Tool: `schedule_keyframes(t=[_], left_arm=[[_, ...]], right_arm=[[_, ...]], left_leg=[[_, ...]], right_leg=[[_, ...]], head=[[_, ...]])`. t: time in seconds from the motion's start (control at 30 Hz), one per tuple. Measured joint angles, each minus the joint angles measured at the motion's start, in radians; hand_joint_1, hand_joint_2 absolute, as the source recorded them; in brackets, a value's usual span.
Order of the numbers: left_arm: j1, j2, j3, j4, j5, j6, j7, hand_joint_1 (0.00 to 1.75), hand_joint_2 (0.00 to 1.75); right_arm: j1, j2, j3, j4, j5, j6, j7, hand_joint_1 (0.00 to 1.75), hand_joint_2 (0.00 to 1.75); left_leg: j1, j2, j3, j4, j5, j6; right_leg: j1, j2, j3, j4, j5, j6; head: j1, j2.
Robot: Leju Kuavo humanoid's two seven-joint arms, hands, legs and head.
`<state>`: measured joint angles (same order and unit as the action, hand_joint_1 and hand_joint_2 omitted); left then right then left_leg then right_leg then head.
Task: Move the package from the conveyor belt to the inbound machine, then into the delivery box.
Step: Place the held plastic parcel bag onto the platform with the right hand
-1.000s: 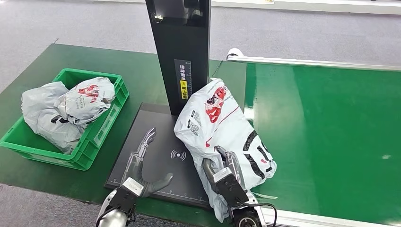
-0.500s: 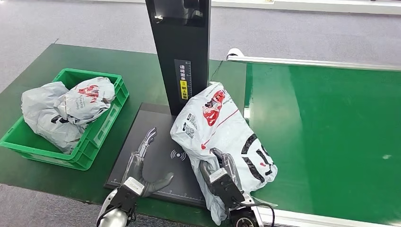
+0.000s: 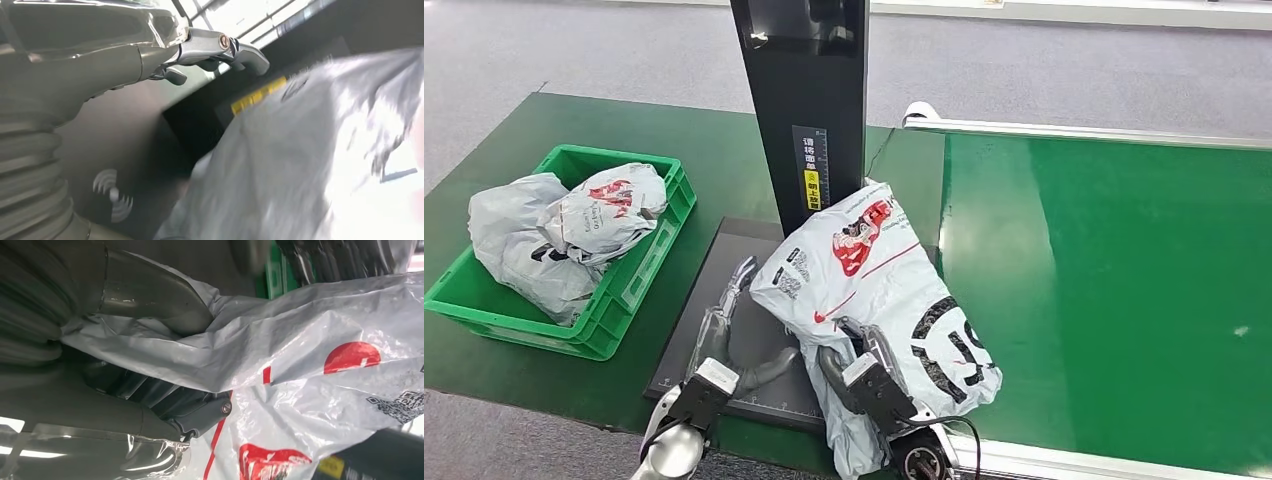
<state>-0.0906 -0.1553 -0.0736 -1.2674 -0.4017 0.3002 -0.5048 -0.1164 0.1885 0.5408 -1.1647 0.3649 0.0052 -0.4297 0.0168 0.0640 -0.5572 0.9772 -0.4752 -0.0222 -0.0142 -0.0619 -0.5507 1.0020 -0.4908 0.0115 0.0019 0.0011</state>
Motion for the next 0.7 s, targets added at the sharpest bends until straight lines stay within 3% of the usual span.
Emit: schedule_keyframes(t=[0.5, 0.63, 0.7], left_arm=[[-0.022, 0.034, 0.030, 0.069, 0.050, 0.004, -0.050, 0.00, 1.75], [-0.039, 0.038, 0.028, 0.097, 0.058, 0.008, -0.055, 0.00, 1.75], [-0.045, 0.040, 0.029, 0.108, 0.064, 0.017, -0.056, 0.00, 1.75]], right_arm=[[-0.051, 0.021, 0.082, 0.152, -0.076, 0.012, -0.023, 1.75, 1.75], [-0.065, 0.027, 0.090, 0.183, -0.081, -0.006, -0.023, 0.00, 1.75], [-0.073, 0.027, 0.091, 0.188, -0.056, -0.052, -0.014, 0.00, 1.75]], left_leg=[[0.000, 0.000, 0.000, 0.000, 0.000, 0.000], [0.000, 0.000, 0.000, 0.000, 0.000, 0.000], [0.000, 0.000, 0.000, 0.000, 0.000, 0.000]], right_leg=[[0.000, 0.000, 0.000, 0.000, 0.000, 0.000], [0.000, 0.000, 0.000, 0.000, 0.000, 0.000], [0.000, 0.000, 0.000, 0.000, 0.000, 0.000]], head=[[0.000, 0.000], [0.000, 0.000], [0.000, 0.000]])
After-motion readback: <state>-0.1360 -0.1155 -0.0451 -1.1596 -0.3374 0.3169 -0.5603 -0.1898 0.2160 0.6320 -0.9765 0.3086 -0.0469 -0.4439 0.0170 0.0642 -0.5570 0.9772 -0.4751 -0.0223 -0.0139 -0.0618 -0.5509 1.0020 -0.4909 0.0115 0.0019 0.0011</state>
